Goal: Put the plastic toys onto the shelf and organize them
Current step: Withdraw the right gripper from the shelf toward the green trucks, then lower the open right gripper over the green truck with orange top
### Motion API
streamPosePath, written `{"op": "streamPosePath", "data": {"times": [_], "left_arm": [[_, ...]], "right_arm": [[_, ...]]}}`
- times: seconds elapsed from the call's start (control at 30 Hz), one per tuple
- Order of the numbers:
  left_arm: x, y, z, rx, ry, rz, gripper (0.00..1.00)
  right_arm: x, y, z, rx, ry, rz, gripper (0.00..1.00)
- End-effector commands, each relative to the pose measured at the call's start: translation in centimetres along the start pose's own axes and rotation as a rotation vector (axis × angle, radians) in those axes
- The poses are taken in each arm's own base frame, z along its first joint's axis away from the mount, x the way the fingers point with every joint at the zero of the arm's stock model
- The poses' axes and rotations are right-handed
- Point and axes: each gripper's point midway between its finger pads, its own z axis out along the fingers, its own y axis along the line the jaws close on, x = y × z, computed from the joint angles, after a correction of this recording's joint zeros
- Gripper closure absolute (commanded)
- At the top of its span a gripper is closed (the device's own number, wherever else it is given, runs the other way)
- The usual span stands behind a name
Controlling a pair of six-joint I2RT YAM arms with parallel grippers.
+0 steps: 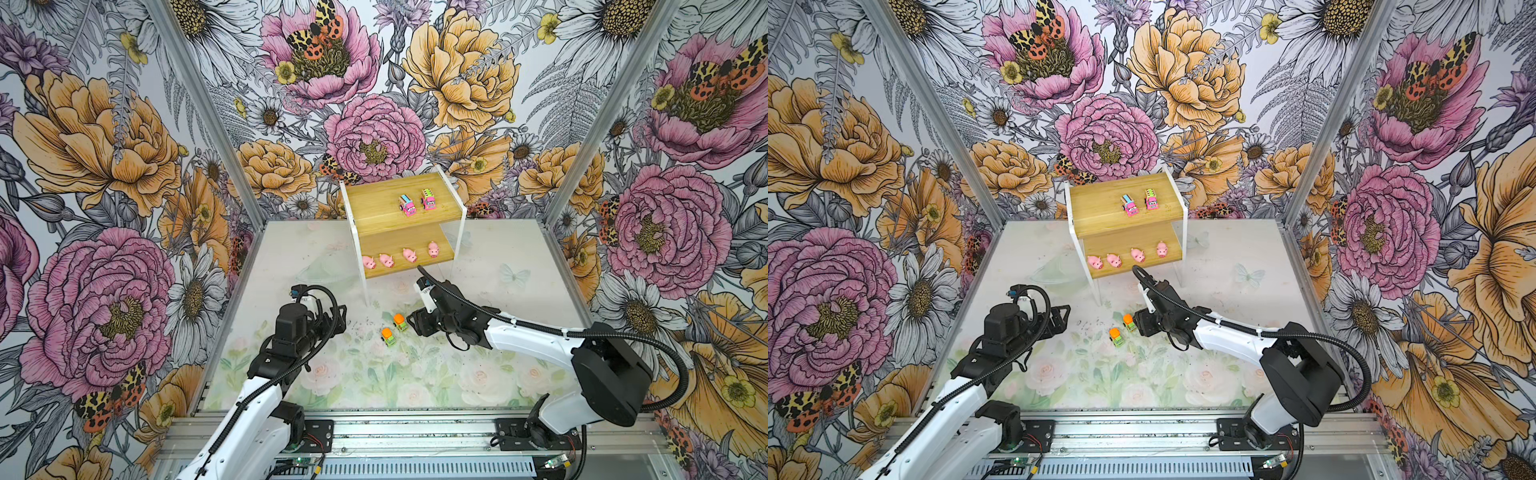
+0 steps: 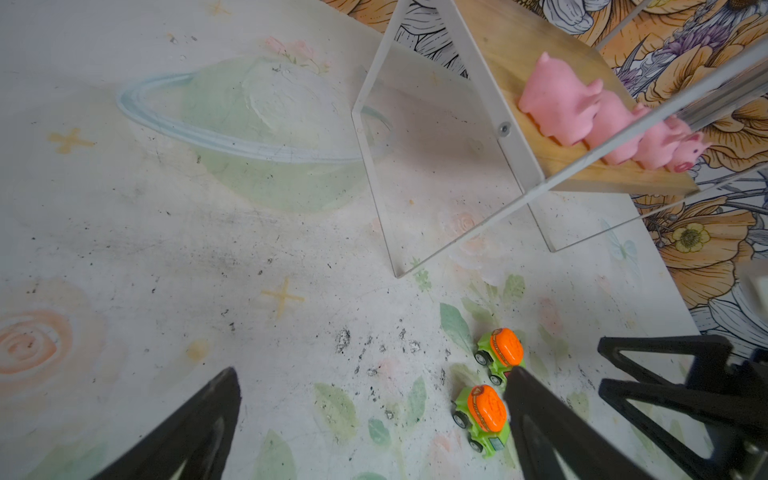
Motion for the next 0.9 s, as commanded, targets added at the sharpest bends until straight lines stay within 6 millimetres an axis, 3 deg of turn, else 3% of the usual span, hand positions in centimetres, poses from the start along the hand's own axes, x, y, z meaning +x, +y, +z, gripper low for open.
{"op": "streamPosePath", "data": {"times": [0.0, 0.33, 0.4, 0.87], "left_arm": [[-0.1, -0.2, 0.3, 0.003, -0.017, 0.0, 0.01], [0.6, -1.5, 0.8, 0.074, -0.004, 0.042, 0.01], [0.7, -1.7, 0.8, 0.086, -0.003, 0.053, 0.01], [2.2, -3.6, 1.4, 0.205, 0.021, 0.139, 0.01]], "right_arm": [[-2.0, 1.8, 0.7, -0.063, -0.054, -0.005, 0.4], [-1.2, 2.2, 2.6, -0.069, -0.004, -0.018, 0.41], [-0.4, 3.3, 3.2, -0.081, 0.017, -0.041, 0.42], [0.7, 3.2, 5.0, -0.048, 0.059, -0.054, 0.46]]}}
